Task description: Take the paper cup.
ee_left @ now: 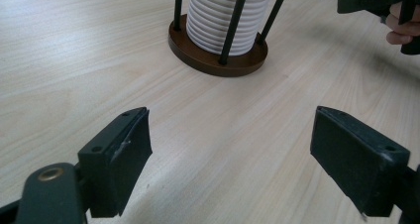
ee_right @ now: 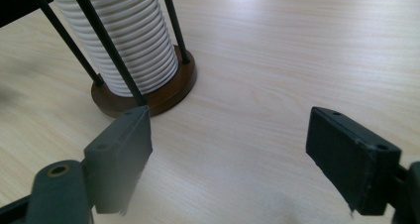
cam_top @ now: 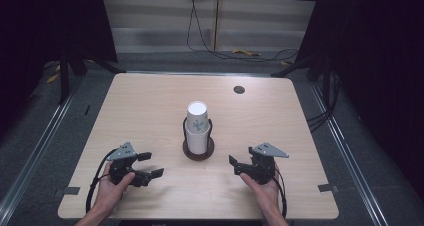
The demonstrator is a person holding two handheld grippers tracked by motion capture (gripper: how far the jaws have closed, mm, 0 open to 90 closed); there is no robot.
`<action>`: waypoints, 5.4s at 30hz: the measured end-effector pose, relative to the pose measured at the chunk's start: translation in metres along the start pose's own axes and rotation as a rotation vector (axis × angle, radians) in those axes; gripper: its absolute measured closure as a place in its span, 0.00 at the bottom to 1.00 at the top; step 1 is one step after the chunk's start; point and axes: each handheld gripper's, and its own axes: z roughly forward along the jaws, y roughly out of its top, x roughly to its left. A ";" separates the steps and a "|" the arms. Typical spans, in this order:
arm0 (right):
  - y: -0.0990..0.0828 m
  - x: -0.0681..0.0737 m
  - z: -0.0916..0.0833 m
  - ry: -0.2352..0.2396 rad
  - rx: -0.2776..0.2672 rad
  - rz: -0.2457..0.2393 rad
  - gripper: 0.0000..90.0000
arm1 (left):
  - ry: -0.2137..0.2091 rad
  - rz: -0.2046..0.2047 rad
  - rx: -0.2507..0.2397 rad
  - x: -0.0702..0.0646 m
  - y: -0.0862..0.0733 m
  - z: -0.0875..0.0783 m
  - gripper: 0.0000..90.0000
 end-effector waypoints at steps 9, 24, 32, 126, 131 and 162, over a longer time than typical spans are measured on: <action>-0.001 0.007 0.000 0.080 0.002 -0.051 0.15 | -0.009 -0.010 -0.015 0.001 0.003 0.001 0.18; 0.011 0.017 -0.007 0.180 -0.009 -0.093 0.21 | -0.001 0.033 0.009 -0.007 0.001 0.000 0.19; 0.026 0.024 -0.007 0.185 -0.010 -0.126 0.21 | -0.010 0.048 0.033 -0.005 -0.001 0.005 0.19; 0.159 0.066 0.061 0.304 -0.053 -0.215 0.37 | -0.023 0.051 0.020 -0.014 -0.005 0.006 0.19; 0.162 0.065 0.060 0.323 -0.070 -0.194 0.38 | -0.022 0.052 0.021 -0.014 -0.005 0.005 0.19; 0.172 0.059 0.043 0.375 -0.174 -0.140 0.40 | -0.027 0.039 0.019 -0.013 -0.006 0.005 0.19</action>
